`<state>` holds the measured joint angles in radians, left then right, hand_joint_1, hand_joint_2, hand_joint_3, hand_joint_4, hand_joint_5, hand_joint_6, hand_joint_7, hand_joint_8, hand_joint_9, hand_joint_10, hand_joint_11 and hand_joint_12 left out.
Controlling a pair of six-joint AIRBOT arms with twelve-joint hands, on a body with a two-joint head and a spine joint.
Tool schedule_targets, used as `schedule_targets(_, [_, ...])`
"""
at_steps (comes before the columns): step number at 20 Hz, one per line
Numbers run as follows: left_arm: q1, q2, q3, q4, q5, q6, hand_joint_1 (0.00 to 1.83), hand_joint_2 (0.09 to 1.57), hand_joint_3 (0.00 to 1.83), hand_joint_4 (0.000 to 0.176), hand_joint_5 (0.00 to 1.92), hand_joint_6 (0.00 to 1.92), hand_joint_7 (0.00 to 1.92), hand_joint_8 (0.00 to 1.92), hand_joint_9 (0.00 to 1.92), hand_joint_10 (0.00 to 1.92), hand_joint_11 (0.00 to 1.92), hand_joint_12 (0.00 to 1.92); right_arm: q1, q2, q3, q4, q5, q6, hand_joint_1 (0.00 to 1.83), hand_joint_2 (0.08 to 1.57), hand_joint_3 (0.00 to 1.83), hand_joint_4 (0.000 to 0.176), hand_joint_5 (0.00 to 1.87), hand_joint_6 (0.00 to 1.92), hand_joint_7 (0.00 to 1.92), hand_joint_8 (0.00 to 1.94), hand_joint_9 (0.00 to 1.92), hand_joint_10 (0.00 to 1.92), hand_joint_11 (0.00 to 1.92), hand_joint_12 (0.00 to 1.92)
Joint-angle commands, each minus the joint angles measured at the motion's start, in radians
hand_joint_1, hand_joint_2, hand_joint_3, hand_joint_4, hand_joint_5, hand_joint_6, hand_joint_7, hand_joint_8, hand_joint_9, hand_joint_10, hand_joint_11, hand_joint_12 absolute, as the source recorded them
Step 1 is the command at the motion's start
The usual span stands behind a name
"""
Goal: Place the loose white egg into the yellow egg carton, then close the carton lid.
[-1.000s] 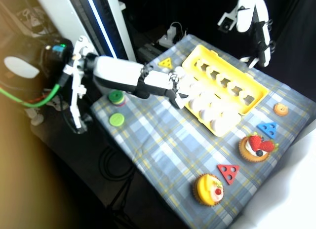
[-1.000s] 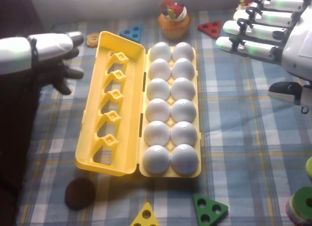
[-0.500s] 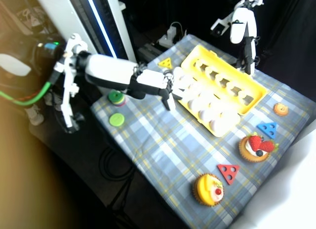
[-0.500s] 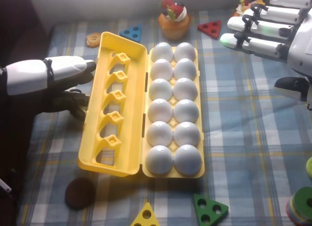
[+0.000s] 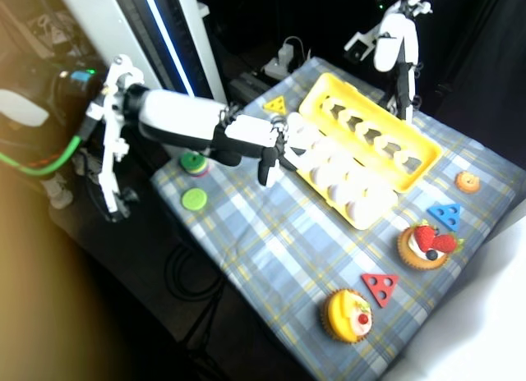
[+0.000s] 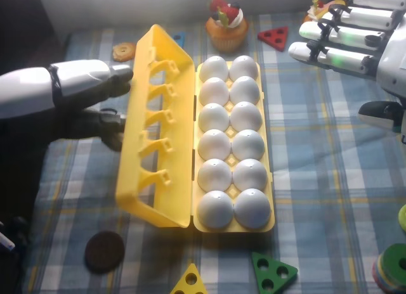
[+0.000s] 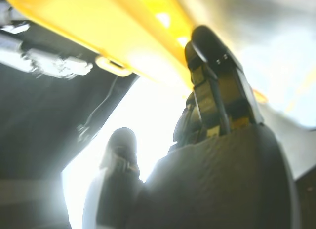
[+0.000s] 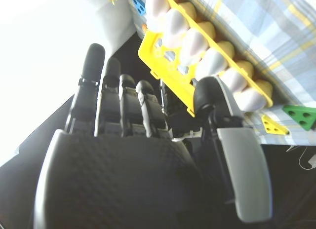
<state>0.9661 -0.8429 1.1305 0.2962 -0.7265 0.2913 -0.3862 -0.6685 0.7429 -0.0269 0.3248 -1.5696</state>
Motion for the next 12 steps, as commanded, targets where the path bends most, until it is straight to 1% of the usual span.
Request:
schedule_targets(1, [-0.006, 0.009, -0.008, -0.038, -0.164, 0.002, 0.00, 1.21, 0.00, 0.000, 0.00, 0.00, 0.00, 0.00, 0.63, 0.04, 0.38, 1.14, 0.009, 0.006, -0.003, -0.002, 0.121, -0.004, 0.42, 1.40, 0.00, 0.000, 0.00, 0.00, 0.07, 0.01, 0.00, 0.52, 0.00, 1.53])
schedule_targets(2, [-0.006, 0.016, -0.018, -0.040, -0.188, 0.009, 0.00, 1.18, 0.00, 0.000, 0.00, 0.00, 0.00, 0.00, 0.66, 0.04, 0.42, 1.10, 0.009, 0.006, -0.003, -0.002, 0.122, -0.004, 0.42, 1.40, 0.00, 0.000, 0.00, 0.00, 0.07, 0.01, 0.00, 0.51, 0.00, 1.53])
schedule_targets(3, [-0.006, 0.020, -0.028, -0.040, -0.214, 0.015, 0.00, 1.18, 0.00, 0.000, 0.00, 0.00, 0.00, 0.00, 0.67, 0.05, 0.44, 1.10, 0.009, 0.006, -0.003, -0.002, 0.122, -0.004, 0.44, 1.39, 0.00, 0.018, 0.00, 0.00, 0.08, 0.02, 0.00, 0.52, 0.00, 1.51])
schedule_targets(4, [-0.008, 0.020, -0.033, -0.040, -0.227, 0.019, 0.00, 1.19, 0.00, 0.000, 0.00, 0.00, 0.00, 0.00, 0.68, 0.05, 0.46, 1.11, 0.009, 0.006, -0.003, -0.001, 0.123, -0.004, 0.46, 1.39, 0.00, 0.009, 0.00, 0.00, 0.07, 0.01, 0.00, 0.59, 0.00, 1.53])
schedule_targets(5, [-0.011, 0.019, -0.036, -0.038, -0.237, 0.022, 0.00, 1.19, 0.00, 0.000, 0.00, 0.00, 0.00, 0.00, 0.67, 0.04, 0.47, 1.11, 0.009, 0.006, -0.003, -0.001, 0.124, -0.004, 0.48, 1.38, 0.00, 0.006, 0.00, 0.00, 0.07, 0.01, 0.00, 0.59, 0.00, 1.54])
schedule_targets(6, [-0.020, 0.016, -0.038, -0.030, -0.242, 0.026, 0.00, 1.20, 0.00, 0.004, 0.00, 0.00, 0.00, 0.00, 0.65, 0.03, 0.49, 1.08, 0.009, 0.007, -0.004, -0.001, 0.125, -0.004, 0.47, 1.38, 0.00, 0.013, 0.00, 0.00, 0.06, 0.01, 0.00, 0.64, 0.00, 1.56])
schedule_targets(7, [-0.033, 0.006, -0.035, -0.019, -0.238, 0.027, 0.00, 1.21, 0.00, 0.000, 0.00, 0.00, 0.00, 0.00, 0.63, 0.02, 0.48, 1.07, 0.009, 0.009, -0.005, -0.001, 0.127, -0.004, 0.49, 1.37, 0.00, 0.014, 0.00, 0.00, 0.06, 0.00, 0.00, 0.67, 0.00, 1.56])
schedule_targets(8, [-0.050, -0.005, -0.029, -0.002, -0.227, 0.026, 0.00, 1.22, 0.01, 0.000, 0.00, 0.00, 0.00, 0.00, 0.64, 0.03, 0.49, 1.07, 0.009, 0.011, -0.006, -0.001, 0.130, -0.004, 0.49, 1.37, 0.00, 0.041, 0.00, 0.00, 0.01, 0.00, 0.00, 0.60, 0.00, 1.49])
schedule_targets(9, [-0.093, -0.031, -0.014, 0.046, -0.200, 0.008, 0.00, 1.23, 0.01, 0.000, 0.00, 0.00, 0.00, 0.00, 0.65, 0.03, 0.47, 1.15, 0.009, 0.017, -0.008, -0.001, 0.134, -0.004, 0.52, 1.36, 0.00, 0.035, 0.00, 0.00, 0.00, 0.00, 0.00, 0.62, 0.00, 1.47])
schedule_targets(10, [-0.108, -0.040, -0.008, 0.064, -0.190, -0.003, 0.00, 1.22, 0.00, 0.000, 0.00, 0.00, 0.03, 0.01, 0.68, 0.03, 0.50, 1.11, 0.009, 0.020, -0.009, -0.001, 0.135, -0.004, 0.50, 1.37, 0.00, 0.016, 0.00, 0.00, 0.01, 0.00, 0.00, 0.58, 0.00, 1.44])
schedule_targets(11, [-0.141, -0.056, 0.002, 0.106, -0.169, -0.025, 0.00, 1.22, 0.00, 0.000, 0.00, 0.00, 0.05, 0.01, 0.66, 0.02, 0.47, 1.12, 0.009, 0.025, -0.012, -0.001, 0.137, -0.004, 0.49, 1.37, 0.00, 0.028, 0.00, 0.00, 0.00, 0.00, 0.00, 0.50, 0.00, 1.41])
schedule_targets(12, [-0.179, -0.070, 0.010, 0.157, -0.142, -0.044, 0.00, 1.22, 0.00, 0.017, 0.00, 0.00, 0.05, 0.00, 0.64, 0.01, 0.45, 1.21, 0.009, 0.030, -0.014, -0.001, 0.138, -0.004, 0.52, 1.36, 0.00, 0.039, 0.00, 0.00, 0.01, 0.00, 0.00, 0.48, 0.00, 1.35])
